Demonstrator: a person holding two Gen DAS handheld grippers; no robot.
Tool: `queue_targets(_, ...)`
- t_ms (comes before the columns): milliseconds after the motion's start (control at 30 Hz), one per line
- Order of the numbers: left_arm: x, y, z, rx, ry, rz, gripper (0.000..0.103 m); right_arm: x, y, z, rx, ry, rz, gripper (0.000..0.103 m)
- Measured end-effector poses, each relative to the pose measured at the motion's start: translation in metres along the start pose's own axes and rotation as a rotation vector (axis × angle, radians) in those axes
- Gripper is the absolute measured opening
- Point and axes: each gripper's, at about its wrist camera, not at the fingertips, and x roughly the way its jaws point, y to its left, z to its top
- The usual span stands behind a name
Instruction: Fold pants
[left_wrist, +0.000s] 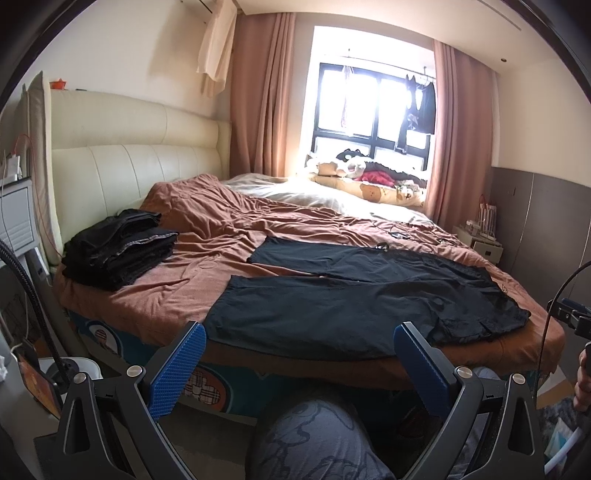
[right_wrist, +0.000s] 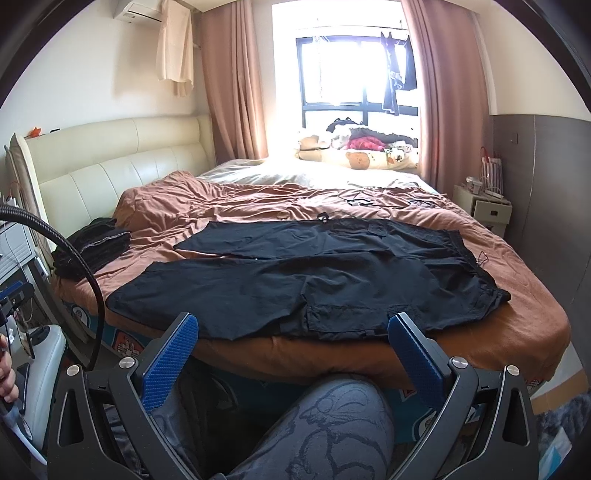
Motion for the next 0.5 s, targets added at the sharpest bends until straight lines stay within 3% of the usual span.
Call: queue_targets(500,0.058,0.019,-0.005,-0.069,0.092,0.022,0.103,0.035,-0.029,0.009,0.06,0.074,-0.064,0.103)
